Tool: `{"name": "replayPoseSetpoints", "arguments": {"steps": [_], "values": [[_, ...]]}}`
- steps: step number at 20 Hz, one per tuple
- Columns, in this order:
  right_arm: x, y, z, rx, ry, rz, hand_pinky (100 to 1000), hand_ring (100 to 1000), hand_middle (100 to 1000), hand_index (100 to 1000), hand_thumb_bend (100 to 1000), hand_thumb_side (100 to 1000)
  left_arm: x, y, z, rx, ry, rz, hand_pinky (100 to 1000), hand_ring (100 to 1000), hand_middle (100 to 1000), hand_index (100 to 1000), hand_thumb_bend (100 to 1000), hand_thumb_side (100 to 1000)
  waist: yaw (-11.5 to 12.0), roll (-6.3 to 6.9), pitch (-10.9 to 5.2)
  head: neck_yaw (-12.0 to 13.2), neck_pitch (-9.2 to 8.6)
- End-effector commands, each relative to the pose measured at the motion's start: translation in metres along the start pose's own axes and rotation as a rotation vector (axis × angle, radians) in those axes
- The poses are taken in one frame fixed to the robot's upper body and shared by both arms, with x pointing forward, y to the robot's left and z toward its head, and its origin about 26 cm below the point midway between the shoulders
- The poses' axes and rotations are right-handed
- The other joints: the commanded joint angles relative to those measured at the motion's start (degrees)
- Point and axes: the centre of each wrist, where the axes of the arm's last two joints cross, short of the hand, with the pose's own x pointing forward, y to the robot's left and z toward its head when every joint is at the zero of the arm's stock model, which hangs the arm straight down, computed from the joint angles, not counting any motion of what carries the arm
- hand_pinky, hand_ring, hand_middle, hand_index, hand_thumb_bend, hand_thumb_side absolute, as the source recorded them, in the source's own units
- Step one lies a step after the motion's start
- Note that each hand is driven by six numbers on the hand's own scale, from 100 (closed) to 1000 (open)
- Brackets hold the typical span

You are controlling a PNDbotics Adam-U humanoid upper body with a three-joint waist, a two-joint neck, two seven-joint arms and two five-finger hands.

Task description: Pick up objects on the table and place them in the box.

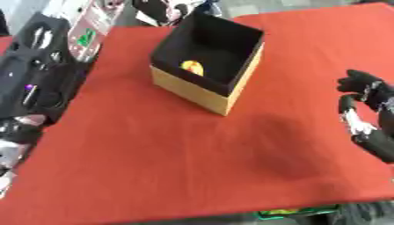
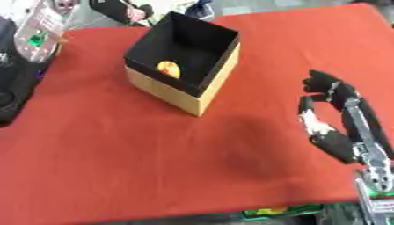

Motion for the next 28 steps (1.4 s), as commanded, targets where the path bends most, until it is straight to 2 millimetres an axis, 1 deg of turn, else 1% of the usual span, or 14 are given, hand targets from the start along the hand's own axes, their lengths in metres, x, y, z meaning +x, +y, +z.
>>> {"name": "replayPoseSetpoints", "arguments": {"steps": [1, 3, 4, 9, 12, 16, 17, 18, 20, 21, 23, 26, 28], "values": [[0.005, -0.006, -0.005, 0.010, -0.030, 0.013, 725, 773, 753, 902, 100, 556, -0.005, -0.002, -0.011, 0.011, 0.046, -0.014, 654, 566, 542, 678, 454, 100, -0.36, -0.18, -0.74, 0.59, 0.26], [0.006, -0.006, -0.006, 0.012, -0.034, 0.010, 725, 773, 753, 902, 100, 555, -0.008, -0.012, -0.016, 0.004, 0.060, -0.024, 656, 573, 551, 687, 458, 100, -0.83, -0.06, -0.60, 0.72, 0.26], [0.006, -0.006, -0.006, 0.011, -0.034, 0.010, 724, 773, 753, 901, 100, 556, -0.010, -0.018, -0.018, -0.001, 0.064, -0.031, 664, 591, 571, 703, 465, 100, -0.89, -0.03, -0.57, 0.69, 0.26], [0.005, -0.006, -0.005, 0.010, -0.029, 0.008, 724, 773, 753, 901, 100, 559, -0.027, -0.049, -0.022, -0.039, 0.084, -0.035, 676, 613, 600, 731, 482, 108, -0.52, 0.11, -0.73, 0.43, 0.26], [0.004, -0.006, -0.004, 0.008, -0.026, 0.008, 724, 772, 753, 901, 100, 557, -0.041, -0.060, -0.020, -0.044, 0.100, -0.027, 683, 627, 622, 761, 499, 148, -0.17, 0.01, -0.89, 0.06, 0.26], [0.002, -0.007, -0.001, -0.002, -0.013, 0.011, 724, 772, 753, 901, 100, 558, -0.067, -0.064, -0.009, -0.033, 0.168, -0.010, 686, 642, 644, 787, 506, 188, 0.53, -0.17, -1.15, -0.44, 0.26], [0.002, -0.007, 0.000, -0.004, -0.009, 0.011, 724, 772, 753, 901, 100, 558, -0.076, -0.062, -0.004, -0.024, 0.197, -0.001, 687, 645, 648, 793, 519, 203, 0.79, -0.20, -1.20, -0.62, 0.26], [0.001, -0.007, 0.000, -0.005, -0.006, 0.012, 724, 772, 752, 901, 100, 558, -0.084, -0.061, 0.000, -0.013, 0.224, 0.010, 685, 647, 653, 804, 533, 239, 1.04, -0.21, -1.25, -0.80, 0.26], [0.000, -0.008, 0.002, -0.008, 0.000, 0.015, 724, 772, 752, 901, 100, 560, -0.102, -0.057, 0.010, 0.017, 0.292, 0.042, 681, 647, 655, 807, 515, 251, 1.57, -0.24, -1.32, -1.15, 0.26], [0.000, -0.008, 0.002, -0.009, 0.002, 0.016, 724, 772, 752, 901, 100, 560, -0.110, -0.056, 0.015, 0.036, 0.328, 0.059, 681, 650, 660, 810, 523, 271, 1.78, -0.24, -1.33, -1.23, 0.26], [0.000, -0.008, 0.003, -0.011, 0.004, 0.018, 724, 772, 752, 901, 100, 562, -0.121, -0.054, 0.022, 0.068, 0.383, 0.088, 682, 654, 665, 823, 527, 301, 2.07, -0.24, -1.32, -1.42, 0.26], [-0.001, -0.010, 0.004, -0.015, 0.011, 0.021, 724, 772, 752, 901, 100, 564, -0.149, -0.052, 0.041, 0.117, 0.505, 0.130, 684, 668, 686, 837, 526, 326, 2.39, -0.34, -1.22, -1.75, 0.26], [-0.002, -0.010, 0.004, -0.016, 0.012, 0.023, 724, 772, 752, 901, 100, 564, -0.163, -0.056, 0.052, 0.135, 0.580, 0.143, 696, 686, 708, 849, 538, 334, 2.53, -0.42, -1.14, -1.84, 0.26]]}}
